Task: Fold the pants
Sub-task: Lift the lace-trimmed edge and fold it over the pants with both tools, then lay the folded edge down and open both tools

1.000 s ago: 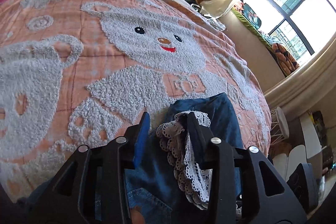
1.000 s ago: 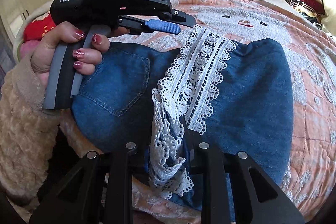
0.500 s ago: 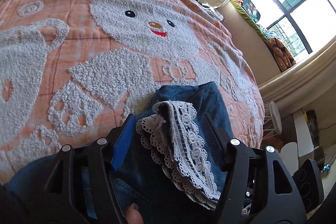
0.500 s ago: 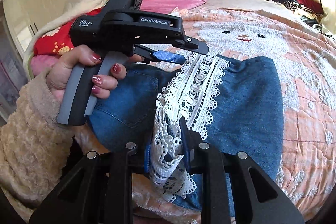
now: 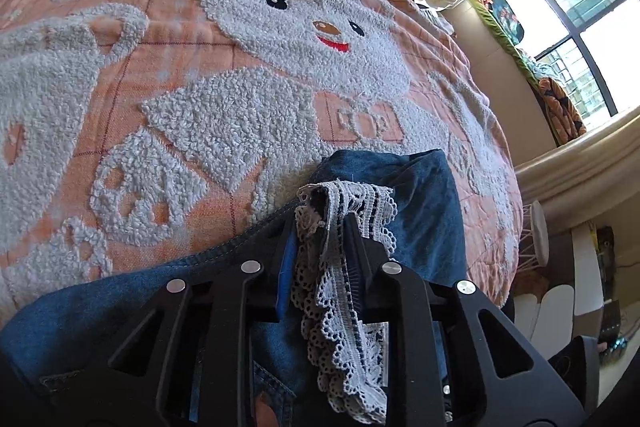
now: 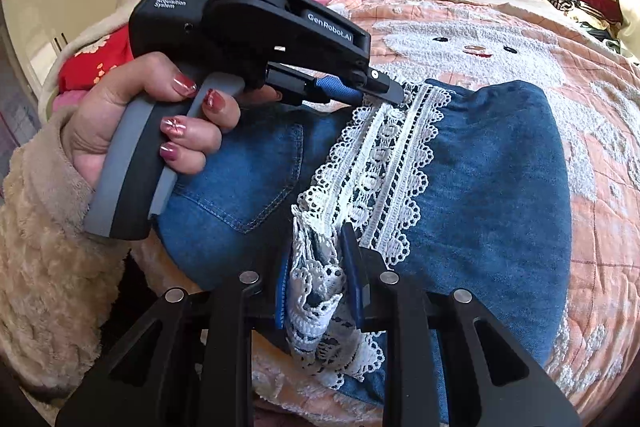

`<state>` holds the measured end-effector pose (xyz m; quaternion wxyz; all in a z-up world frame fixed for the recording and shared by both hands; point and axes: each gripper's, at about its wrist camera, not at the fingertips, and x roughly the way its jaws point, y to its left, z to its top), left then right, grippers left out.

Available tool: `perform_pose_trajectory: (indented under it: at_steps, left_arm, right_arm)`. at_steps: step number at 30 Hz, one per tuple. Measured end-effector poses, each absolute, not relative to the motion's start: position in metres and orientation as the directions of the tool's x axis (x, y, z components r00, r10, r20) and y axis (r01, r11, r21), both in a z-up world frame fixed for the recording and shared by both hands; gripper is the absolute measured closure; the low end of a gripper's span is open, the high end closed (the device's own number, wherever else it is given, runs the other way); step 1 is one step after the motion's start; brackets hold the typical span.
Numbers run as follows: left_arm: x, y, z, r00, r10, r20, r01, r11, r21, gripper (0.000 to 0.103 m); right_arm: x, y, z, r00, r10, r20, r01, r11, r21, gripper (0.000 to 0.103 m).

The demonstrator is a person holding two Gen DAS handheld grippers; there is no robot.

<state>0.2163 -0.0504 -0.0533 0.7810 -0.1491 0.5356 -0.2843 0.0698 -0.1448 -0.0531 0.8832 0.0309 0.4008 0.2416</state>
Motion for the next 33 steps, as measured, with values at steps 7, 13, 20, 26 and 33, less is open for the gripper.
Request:
perform_pose_trajectory:
  at_steps: [7,13,20,26,33]
  left_arm:
    - [0.203,-0.04,-0.043,0.345,-0.537,-0.77,0.299,0.84,-0.452,0.089]
    - [0.203,-0.049,-0.059,0.354,-0.485,-0.8,0.314,0.867,-0.386,0.084]
    - [0.2,-0.048,-0.055,0.384,-0.474,-0.793,0.32,0.873,-0.367,0.082]
    - [0.189,-0.047,-0.04,0.427,-0.472,-0.771,0.327,0.876,-0.355,0.081]
    - [0.167,-0.048,-0.017,0.498,-0.433,-0.752,0.334,0.895,-0.295,0.076]
  right_arm:
    - [0.073,-0.125,-0.056,0.553,0.466,-0.691,-0.446,0.866,0.226,0.079]
    - [0.066,-0.11,-0.064,0.543,0.453,-0.707,-0.481,0.858,0.181,0.062]
    - [0.041,-0.131,-0.042,0.534,0.541,-0.65,-0.505,0.821,0.267,0.052]
    - [0.033,-0.17,-0.032,0.58,0.48,-0.658,-0.432,0.866,0.252,0.052]
    - [0.035,-0.206,-0.042,0.611,0.386,-0.691,-0.329,0.918,0.221,0.052]
